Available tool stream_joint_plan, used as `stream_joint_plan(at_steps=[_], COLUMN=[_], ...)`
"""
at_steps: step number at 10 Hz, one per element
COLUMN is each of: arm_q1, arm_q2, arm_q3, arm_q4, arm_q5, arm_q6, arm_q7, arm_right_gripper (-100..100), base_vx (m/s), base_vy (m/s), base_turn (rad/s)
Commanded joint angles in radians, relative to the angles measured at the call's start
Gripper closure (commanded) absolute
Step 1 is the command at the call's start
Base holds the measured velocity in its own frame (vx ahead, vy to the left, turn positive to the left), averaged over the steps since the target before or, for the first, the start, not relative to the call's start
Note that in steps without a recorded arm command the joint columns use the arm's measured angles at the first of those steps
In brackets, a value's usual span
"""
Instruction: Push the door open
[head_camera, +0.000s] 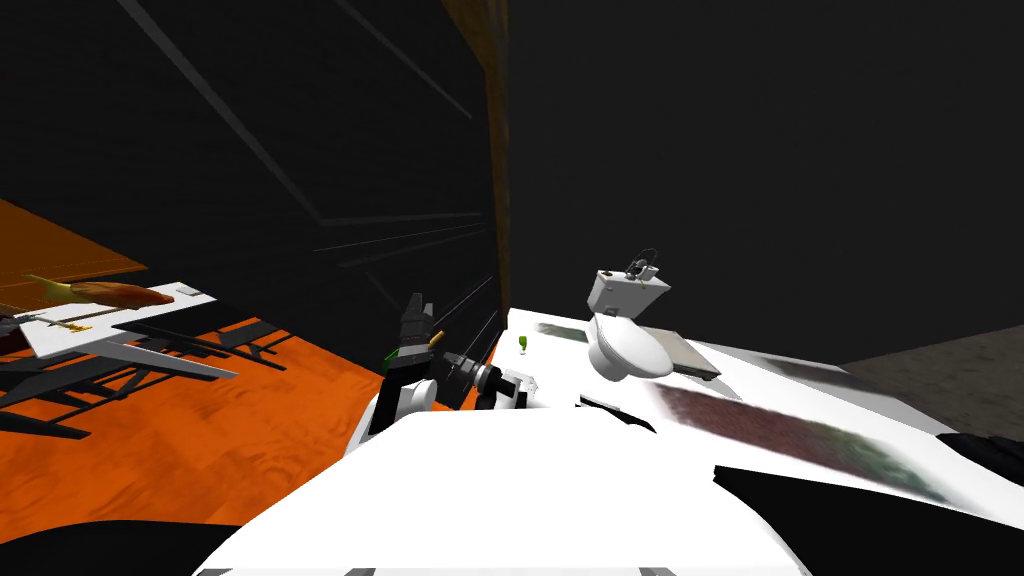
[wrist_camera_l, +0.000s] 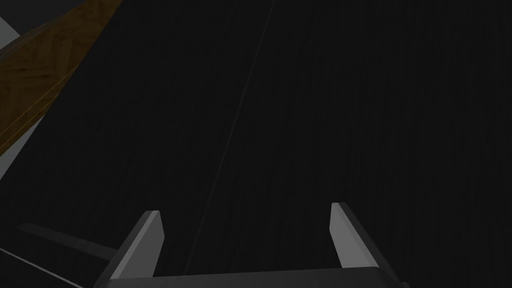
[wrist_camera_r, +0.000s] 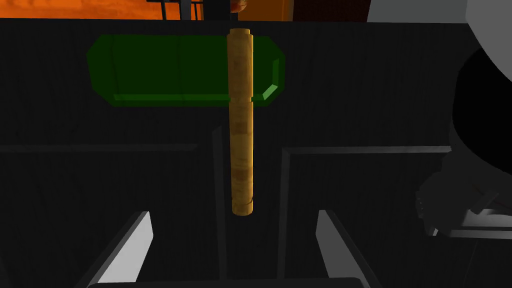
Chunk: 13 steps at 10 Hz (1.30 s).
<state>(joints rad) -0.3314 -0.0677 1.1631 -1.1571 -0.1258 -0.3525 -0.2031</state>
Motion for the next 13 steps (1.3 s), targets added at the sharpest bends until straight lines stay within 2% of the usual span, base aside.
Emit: stream_joint_plan(at_steps=[1, 2, 3, 4, 6, 8, 11, 12, 13], arm_q1=[0.01, 0.013, 0.014, 0.014, 0.014, 0.013, 0.011, 0.012, 0.012], arm_q2=[0.008, 0.018, 0.013, 0.007, 0.007, 0.015, 0.041, 0.034, 0.034], arm_q3=[-0.037, -0.056, -0.043, -0.051, -0.057, -0.065, -0.075, -0.073, -0.073], arm_q4=[0.011, 0.019, 0.01, 0.017, 0.023, 0.032, 0.044, 0.036, 0.036], arm_q5=[0.005, 0.008, 0.007, 0.009, 0.011, 0.014, 0.017, 0.016, 0.016], arm_q6=[0.007, 0.011, 0.01, 0.012, 0.012, 0.011, 0.011, 0.014, 0.014], arm_q7=[0.014, 0.02, 0.018, 0.023, 0.025, 0.029, 0.034, 0.032, 0.032], arm_right_gripper=[-100, -100, -100, -100, -100, -100, -100, -100, 100], base_vx=[-0.201, -0.186, -0.084, 0.025, 0.091, 0.108, 0.086, 0.034, -0.003], base_vy=[0.052, 0.043, 0.017, 0.119, 0.182, 0.19, 0.163, 0.068, -0.007], base_turn=[-0.064, -0.071, -0.014, 0.057, 0.017, 0.033, 0.029, -0.004, -0.001])
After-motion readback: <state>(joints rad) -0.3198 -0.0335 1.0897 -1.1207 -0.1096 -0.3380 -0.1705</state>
